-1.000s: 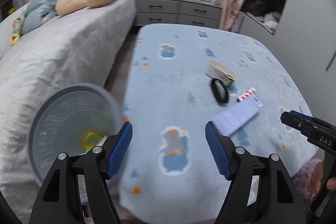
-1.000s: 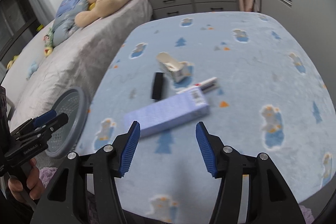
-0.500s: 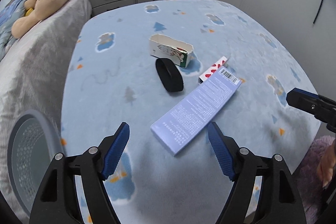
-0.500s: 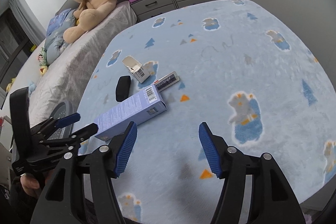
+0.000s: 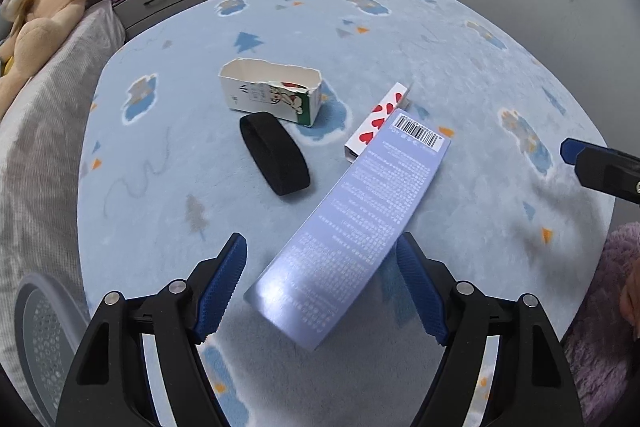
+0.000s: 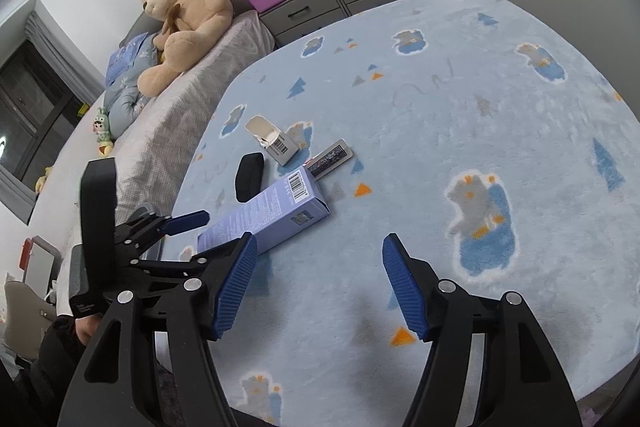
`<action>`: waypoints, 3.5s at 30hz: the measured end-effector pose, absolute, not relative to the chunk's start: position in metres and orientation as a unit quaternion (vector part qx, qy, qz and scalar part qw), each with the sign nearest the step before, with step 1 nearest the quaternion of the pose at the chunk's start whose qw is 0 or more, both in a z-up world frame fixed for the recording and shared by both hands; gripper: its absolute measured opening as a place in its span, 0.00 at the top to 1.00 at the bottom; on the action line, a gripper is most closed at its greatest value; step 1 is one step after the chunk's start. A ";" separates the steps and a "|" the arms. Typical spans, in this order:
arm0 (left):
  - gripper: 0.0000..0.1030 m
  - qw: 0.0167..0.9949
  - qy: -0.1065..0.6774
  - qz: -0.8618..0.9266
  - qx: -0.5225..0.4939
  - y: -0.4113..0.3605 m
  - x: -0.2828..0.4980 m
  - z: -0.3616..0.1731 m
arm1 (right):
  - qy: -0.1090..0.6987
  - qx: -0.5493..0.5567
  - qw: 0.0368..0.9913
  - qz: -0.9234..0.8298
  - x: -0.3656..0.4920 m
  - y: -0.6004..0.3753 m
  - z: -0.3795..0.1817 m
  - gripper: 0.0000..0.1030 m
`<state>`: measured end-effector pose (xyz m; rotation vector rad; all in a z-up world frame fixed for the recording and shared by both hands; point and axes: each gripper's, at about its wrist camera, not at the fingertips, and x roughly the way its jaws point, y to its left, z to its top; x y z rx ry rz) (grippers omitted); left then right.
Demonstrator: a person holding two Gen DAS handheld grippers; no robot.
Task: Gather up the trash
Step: 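Grasp the lavender box lengthwise with the left tool, then grasp the red-heart card strip with the right tool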
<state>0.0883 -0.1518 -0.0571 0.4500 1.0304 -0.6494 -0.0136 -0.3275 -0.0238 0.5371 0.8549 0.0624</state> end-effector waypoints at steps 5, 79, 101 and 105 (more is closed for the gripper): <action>0.28 0.786 0.484 -0.313 0.224 -0.166 0.091 -0.065 | 0.407 0.262 0.874 0.035 -0.014 -0.328 -0.023 0.38; 0.58 0.894 0.417 -0.164 0.010 -0.051 0.106 -0.007 | 0.489 -0.061 0.864 0.105 0.133 -0.262 -0.086 0.12; 0.58 0.905 0.400 -0.146 0.014 -0.044 0.095 -0.001 | 0.460 -0.035 0.883 0.087 0.116 -0.270 -0.063 0.25; 0.58 0.905 0.399 -0.146 0.012 -0.043 0.096 -0.001 | 0.438 -0.037 0.894 0.086 0.115 -0.277 -0.055 0.08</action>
